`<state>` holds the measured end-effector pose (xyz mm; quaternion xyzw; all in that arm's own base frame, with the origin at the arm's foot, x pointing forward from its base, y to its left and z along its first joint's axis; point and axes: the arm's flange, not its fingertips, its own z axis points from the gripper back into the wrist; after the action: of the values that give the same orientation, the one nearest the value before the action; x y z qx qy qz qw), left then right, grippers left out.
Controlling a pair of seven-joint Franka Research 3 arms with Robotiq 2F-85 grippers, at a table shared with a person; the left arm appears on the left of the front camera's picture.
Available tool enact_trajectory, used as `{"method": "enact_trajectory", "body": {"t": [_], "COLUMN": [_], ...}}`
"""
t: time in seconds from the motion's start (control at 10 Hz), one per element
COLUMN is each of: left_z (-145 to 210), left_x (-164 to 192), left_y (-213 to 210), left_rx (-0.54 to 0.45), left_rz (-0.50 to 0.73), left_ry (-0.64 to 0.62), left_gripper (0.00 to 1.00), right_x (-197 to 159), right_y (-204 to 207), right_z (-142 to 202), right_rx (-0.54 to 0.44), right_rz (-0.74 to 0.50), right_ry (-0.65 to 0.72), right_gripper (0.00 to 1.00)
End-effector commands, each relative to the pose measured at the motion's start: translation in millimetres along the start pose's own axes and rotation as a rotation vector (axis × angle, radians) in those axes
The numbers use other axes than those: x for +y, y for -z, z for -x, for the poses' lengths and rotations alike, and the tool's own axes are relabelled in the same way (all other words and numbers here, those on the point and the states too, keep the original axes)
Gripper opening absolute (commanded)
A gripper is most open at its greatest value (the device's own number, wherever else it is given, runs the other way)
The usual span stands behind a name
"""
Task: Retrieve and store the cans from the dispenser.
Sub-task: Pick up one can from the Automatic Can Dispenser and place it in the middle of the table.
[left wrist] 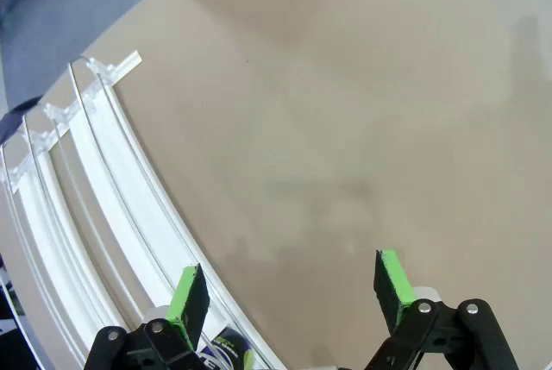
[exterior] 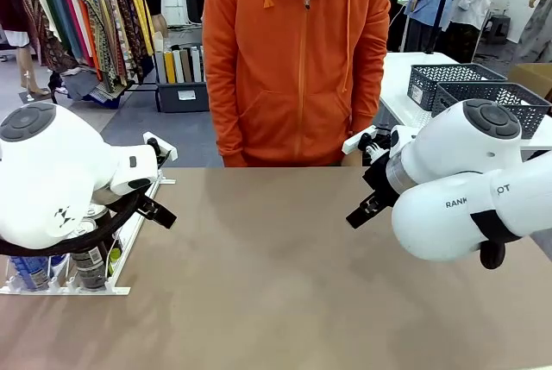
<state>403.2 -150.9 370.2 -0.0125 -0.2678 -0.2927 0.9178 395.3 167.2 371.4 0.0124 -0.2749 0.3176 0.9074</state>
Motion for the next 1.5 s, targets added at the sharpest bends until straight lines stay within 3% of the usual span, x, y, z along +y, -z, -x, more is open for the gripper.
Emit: {"method": "enact_trajectory", "body": {"t": [0.0,0.6,0.7,0.8,0.9,1.0,1.2,1.3,1.4], "left_z": [0,0,-7,-18,-31,-32,-16,9,53], "left_x": [0,0,-4,-11,-26,-29,20,60,106], "left_y": [0,0,-20,-39,-63,-91,-164,-202,-237], "left_rx": [-0.001,0.000,-0.009,0.000,0.085,0.081,-0.031,-0.151,-0.292], "left_rz": [0.000,0.000,0.136,0.227,0.341,0.466,0.702,0.782,0.826], "left_ry": [0.001,0.000,0.020,-0.098,-0.335,-0.354,-0.435,-0.532,-0.646], "left_gripper": [1.00,1.00,1.00,1.00,1.00,1.00,1.00,1.00,1.00], "right_x": [0,0,-6,-17,-24,-29,-53,-73,-104], "right_y": [0,0,-23,-44,-72,-105,-176,-207,-232], "right_z": [0,0,-2,0,-4,-2,26,53,95], "right_rx": [0.000,0.000,0.025,0.038,0.020,0.001,-0.054,-0.121,-0.226], "right_rz": [0.000,0.000,-0.104,-0.237,-0.371,-0.506,-0.811,-0.844,-0.845], "right_ry": [0.000,0.000,0.050,0.140,0.319,0.408,0.428,0.453,0.567], "right_gripper": [1.00,1.00,1.00,1.00,1.00,1.00,1.00,1.00,1.00]}}
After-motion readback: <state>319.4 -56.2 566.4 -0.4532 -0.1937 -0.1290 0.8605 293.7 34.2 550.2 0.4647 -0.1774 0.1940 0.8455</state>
